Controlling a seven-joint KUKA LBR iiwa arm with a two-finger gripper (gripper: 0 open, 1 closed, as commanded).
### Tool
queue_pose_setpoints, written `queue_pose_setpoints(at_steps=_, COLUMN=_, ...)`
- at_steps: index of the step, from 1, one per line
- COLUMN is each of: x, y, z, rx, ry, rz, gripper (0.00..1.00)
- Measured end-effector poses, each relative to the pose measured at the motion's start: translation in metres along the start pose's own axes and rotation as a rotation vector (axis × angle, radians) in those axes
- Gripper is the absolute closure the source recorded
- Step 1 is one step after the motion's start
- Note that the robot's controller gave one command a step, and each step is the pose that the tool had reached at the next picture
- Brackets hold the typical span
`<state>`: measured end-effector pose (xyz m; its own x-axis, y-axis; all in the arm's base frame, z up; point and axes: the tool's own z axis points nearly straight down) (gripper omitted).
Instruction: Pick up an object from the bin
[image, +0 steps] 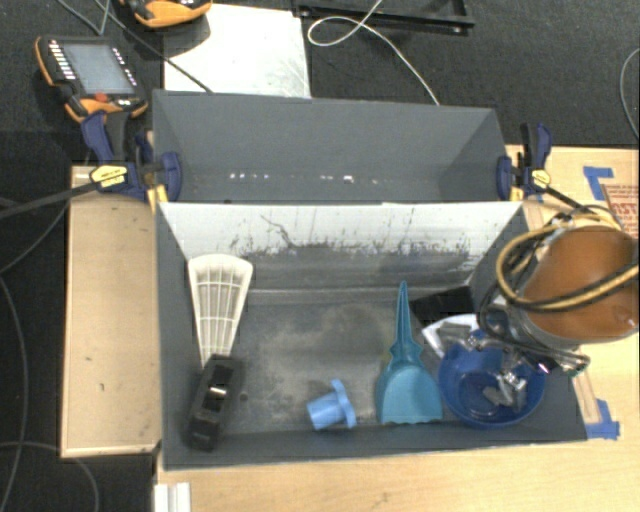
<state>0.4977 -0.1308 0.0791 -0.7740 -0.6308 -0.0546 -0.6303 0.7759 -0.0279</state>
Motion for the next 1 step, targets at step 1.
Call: queue_pose_setpoints(at_steps=1, x=-0.0195, y=0.0237, z=0.0033, rx=-0.015, ry=0.008, rz=-0.552, gripper=0.00)
